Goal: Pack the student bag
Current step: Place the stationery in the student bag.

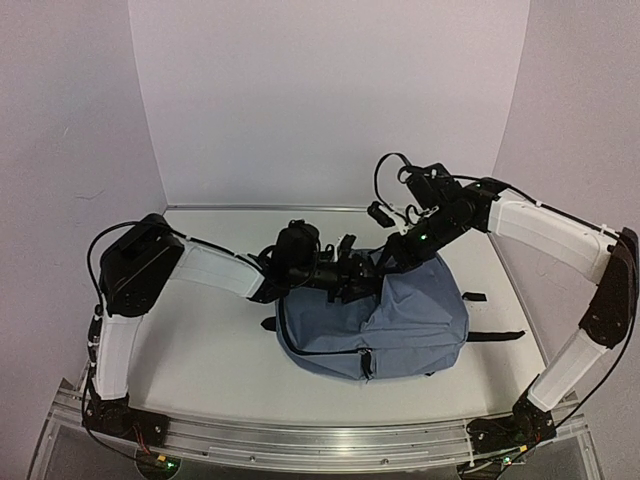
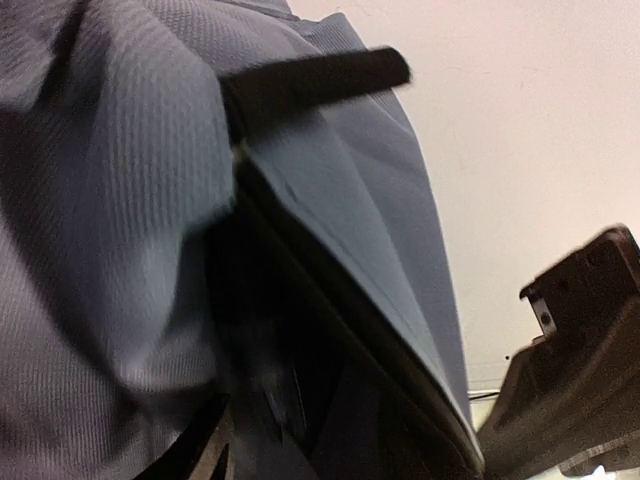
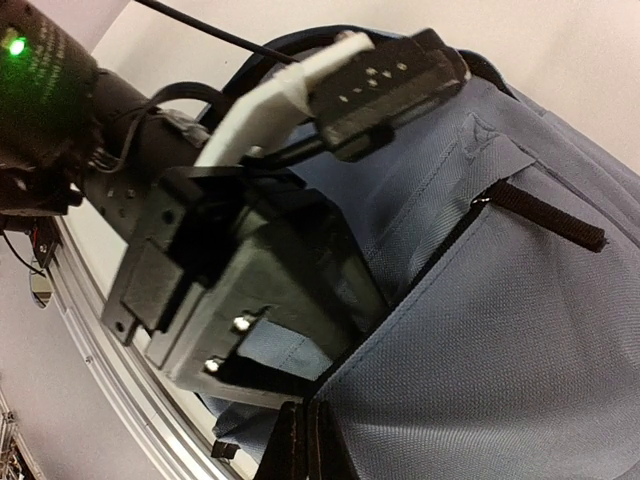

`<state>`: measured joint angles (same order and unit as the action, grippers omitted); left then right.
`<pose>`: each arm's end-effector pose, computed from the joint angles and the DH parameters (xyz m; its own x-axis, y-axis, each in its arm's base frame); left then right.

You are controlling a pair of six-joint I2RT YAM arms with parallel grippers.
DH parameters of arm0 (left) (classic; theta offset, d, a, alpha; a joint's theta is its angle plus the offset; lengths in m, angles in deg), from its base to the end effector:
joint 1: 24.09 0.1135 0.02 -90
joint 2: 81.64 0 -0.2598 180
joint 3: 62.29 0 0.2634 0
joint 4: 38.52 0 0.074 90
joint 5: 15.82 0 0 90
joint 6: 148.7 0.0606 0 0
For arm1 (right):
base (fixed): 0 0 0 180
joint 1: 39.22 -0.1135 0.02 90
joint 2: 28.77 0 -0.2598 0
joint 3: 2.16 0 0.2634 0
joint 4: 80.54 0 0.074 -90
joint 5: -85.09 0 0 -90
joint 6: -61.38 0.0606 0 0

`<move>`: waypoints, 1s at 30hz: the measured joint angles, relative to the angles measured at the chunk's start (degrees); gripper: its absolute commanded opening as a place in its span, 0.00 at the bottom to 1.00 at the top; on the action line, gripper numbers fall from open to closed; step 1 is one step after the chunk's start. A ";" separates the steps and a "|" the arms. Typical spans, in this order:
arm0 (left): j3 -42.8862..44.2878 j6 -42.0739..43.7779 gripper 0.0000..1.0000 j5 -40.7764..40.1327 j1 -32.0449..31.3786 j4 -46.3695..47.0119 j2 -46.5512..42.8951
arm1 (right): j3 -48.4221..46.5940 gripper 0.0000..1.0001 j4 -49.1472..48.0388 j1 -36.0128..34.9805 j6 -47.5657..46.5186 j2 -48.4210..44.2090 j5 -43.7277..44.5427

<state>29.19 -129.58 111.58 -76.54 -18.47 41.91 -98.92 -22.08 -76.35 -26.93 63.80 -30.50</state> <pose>0.2794 -0.4238 0.1647 -0.9787 0.0416 -0.2009 0.2050 0.1603 -0.9655 0.2788 0.2439 0.2878 -0.6689 -0.4731 -0.5734 -0.7261 0.5810 0.3677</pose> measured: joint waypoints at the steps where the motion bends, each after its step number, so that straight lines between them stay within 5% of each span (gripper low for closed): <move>1: -0.81 1.36 0.46 -0.49 0.00 -2.16 -1.64 | 0.00 0.00 0.00 0.22 0.06 0.00 -0.28; 17: -1.64 18.85 0.36 -14.30 -0.18 -31.53 -11.12 | 1.95 0.00 -0.92 3.48 0.97 -0.31 -5.82; 22: 1.76 21.72 0.44 -16.05 -0.52 -35.34 -10.80 | 1.99 0.00 -1.12 4.34 2.01 -0.35 -8.06; 30: 9.32 23.09 0.41 -16.62 -1.95 -36.95 -5.80 | 1.99 0.00 -1.62 5.53 4.01 -0.35 -10.78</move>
<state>38.51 -106.49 94.96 -78.49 -55.42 36.12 -96.93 -23.70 -70.82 -22.92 63.45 -41.28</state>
